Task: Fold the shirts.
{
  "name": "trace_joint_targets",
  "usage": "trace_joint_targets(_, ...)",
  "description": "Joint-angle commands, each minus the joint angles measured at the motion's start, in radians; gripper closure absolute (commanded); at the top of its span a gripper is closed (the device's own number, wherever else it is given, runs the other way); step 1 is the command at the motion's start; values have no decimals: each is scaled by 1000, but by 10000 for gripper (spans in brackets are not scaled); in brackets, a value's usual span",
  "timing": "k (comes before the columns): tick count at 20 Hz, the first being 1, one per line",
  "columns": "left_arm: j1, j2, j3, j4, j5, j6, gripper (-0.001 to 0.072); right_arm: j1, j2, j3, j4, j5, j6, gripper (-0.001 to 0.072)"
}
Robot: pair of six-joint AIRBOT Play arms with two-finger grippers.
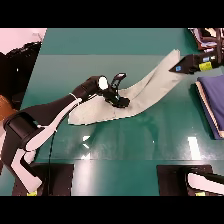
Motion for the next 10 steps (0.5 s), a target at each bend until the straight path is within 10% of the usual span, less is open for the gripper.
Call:
trace_joint_targets(1,-12,-17,11,-9,18,-2,678,107,-37,119,0,4,24,695)
trace_joint_targets(10,113,70,55,13,-42,-13,679,317,-119,242,0,-75,34,694)
